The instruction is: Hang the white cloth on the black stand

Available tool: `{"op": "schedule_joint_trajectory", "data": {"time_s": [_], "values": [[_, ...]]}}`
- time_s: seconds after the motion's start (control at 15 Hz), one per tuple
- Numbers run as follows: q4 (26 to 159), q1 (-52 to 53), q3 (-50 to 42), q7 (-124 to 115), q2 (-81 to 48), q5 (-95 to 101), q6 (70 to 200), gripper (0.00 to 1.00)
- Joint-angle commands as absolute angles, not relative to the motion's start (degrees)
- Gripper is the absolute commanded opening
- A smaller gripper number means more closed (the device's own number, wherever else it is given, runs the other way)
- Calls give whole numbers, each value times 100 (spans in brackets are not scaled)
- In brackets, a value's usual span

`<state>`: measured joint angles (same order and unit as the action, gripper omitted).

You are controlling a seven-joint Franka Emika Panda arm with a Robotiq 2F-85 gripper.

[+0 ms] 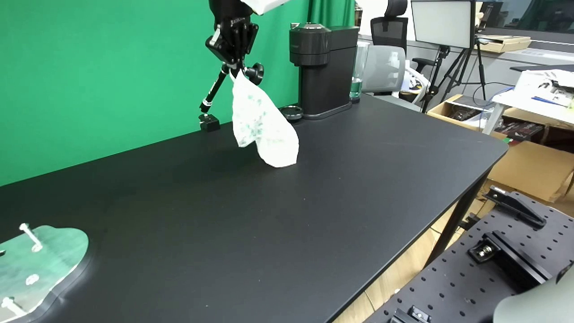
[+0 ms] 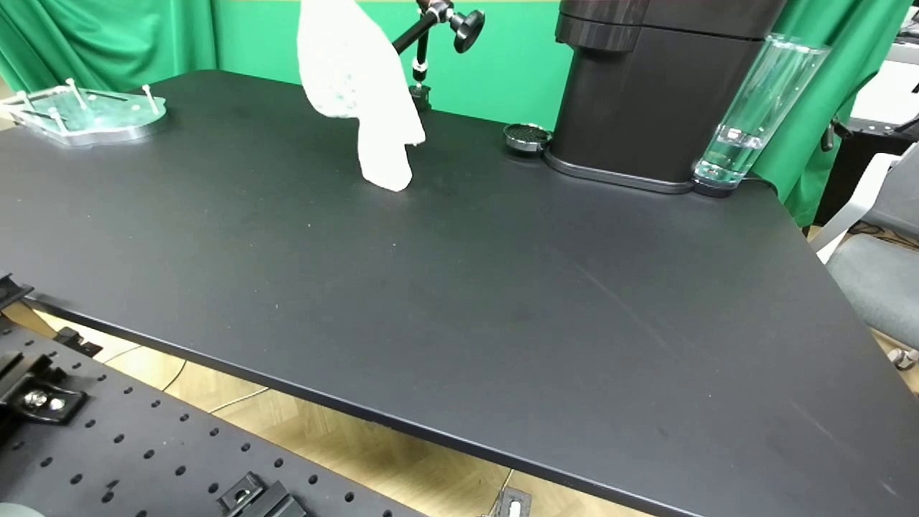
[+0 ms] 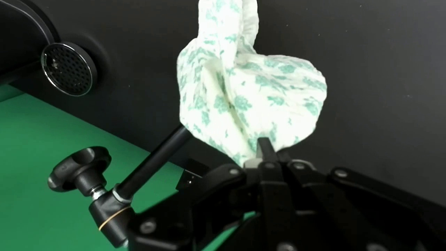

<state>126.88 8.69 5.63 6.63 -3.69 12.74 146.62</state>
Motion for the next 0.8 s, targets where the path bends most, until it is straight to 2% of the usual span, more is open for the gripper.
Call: {"op": "schedule_joint_trajectory", "data": {"time_s": [0.0,0.73], "values": [[12788,870,667,487,-121,1381,14545,0],[11881,761,582,448,-1065,1298,14256,0]]}}
